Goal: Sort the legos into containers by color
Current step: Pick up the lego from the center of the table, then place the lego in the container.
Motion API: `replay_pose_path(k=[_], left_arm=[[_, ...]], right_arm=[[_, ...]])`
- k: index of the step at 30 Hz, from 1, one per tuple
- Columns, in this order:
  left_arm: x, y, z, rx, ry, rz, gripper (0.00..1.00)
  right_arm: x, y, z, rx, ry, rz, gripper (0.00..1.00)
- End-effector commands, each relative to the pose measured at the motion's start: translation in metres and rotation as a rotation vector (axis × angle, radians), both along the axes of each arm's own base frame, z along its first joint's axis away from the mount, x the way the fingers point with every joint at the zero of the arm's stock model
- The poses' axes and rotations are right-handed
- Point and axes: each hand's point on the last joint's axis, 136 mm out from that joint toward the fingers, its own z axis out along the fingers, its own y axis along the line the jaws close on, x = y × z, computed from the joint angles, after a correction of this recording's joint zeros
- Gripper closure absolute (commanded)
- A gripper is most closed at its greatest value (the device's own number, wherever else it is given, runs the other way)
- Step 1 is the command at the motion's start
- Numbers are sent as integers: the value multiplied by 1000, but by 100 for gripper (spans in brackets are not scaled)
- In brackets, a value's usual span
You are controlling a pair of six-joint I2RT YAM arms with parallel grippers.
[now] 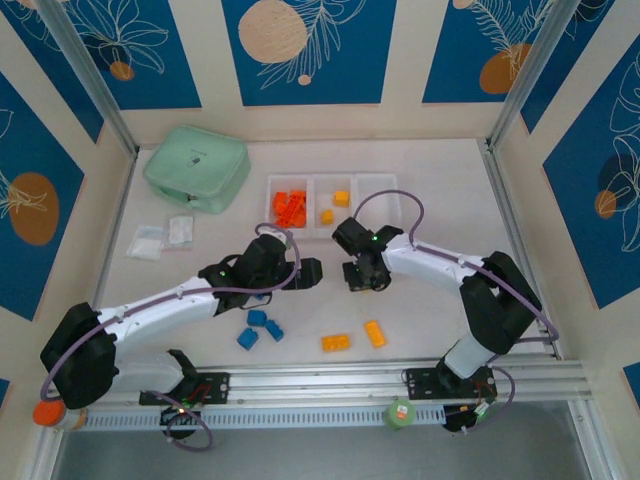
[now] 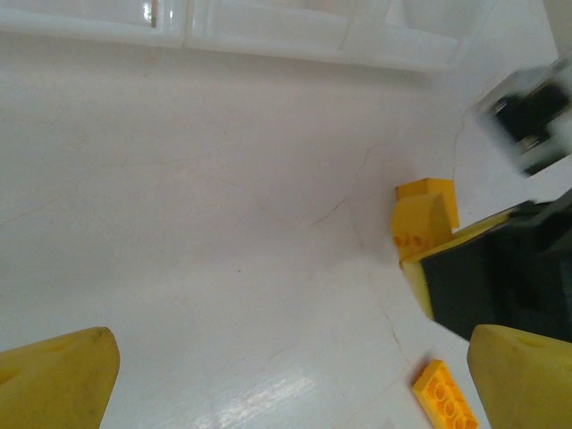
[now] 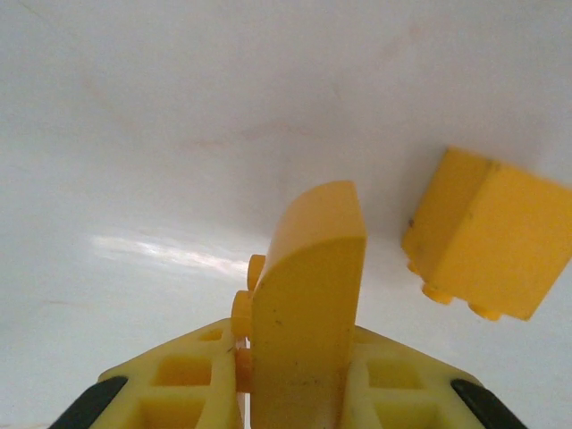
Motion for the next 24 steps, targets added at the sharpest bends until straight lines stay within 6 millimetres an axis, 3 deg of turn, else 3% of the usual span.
replay_pose_path(k=[1, 4, 10, 18, 24], left_arm=[[4, 12, 10, 45, -43, 11, 1], [10, 20, 16, 55, -53, 29, 1], [22, 35, 24, 50, -67, 57, 1], [37, 50, 27, 30, -58, 91, 1], [42, 54, 24, 20, -45, 103, 1]], right_arm=[[16, 20, 33, 79, -66, 27, 81], [40, 37, 44, 94, -118, 34, 81], [100, 48, 49, 80, -185, 2, 81], [165, 51, 34, 23, -206, -17, 81], [193, 40, 18, -13, -192, -44, 81]])
